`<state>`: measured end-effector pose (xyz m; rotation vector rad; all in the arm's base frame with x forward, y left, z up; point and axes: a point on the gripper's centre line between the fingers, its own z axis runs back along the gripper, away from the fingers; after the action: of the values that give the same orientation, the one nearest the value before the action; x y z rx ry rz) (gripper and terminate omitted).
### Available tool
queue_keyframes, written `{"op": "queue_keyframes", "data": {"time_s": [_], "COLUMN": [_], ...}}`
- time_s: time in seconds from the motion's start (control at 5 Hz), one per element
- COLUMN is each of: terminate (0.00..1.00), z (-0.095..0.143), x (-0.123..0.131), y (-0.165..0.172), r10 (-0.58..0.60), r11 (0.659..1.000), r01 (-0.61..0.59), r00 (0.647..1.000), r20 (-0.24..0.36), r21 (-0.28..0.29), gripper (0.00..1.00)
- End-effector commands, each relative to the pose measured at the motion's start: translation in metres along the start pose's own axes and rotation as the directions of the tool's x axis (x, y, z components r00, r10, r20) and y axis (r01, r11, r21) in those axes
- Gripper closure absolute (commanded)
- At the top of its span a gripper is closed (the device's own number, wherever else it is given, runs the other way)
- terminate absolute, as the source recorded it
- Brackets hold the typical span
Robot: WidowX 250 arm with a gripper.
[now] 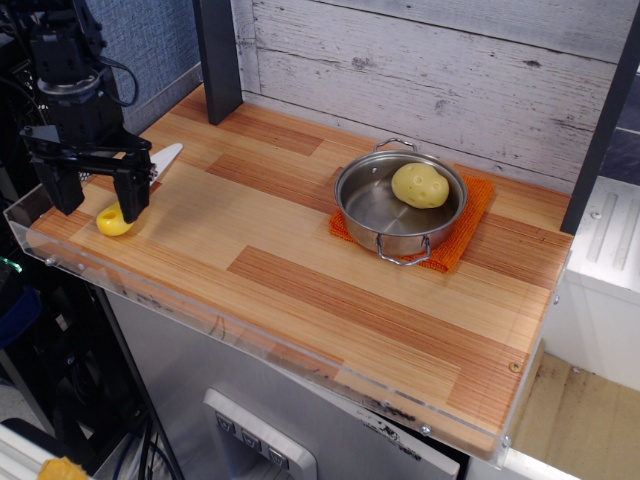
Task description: Hold the yellow knife from left side of the table and place it on right edge of the table.
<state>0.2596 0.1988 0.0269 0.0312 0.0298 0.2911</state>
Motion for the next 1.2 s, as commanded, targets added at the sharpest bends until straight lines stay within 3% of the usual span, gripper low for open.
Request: {"op": "queue_keyframes", "data": {"time_s": [0.0,0.4,0.6,1.0], "terminate": [0.00,0.00,0.00,0.00], "z": [0.003,-0.006,-0.005,0.003], "x": [0.005,0.008,0.007,0.007], "y": [0.005,-0.008,-0.011,-0.016], "r10": [0.013,-0.018,-0.020,-0.029], "r11": [1.000,0.999,0.999,0.998], "r01": [-0.014,0.018,0.020,0.029], "r00": [1.000,1.000,1.000,1.000], "r20": [0.013,-0.009,-0.007,0.005], "r21": [0.019,0.032,0.043,0.056], "gripper": [0.00,0.00,1.00,1.00]}}
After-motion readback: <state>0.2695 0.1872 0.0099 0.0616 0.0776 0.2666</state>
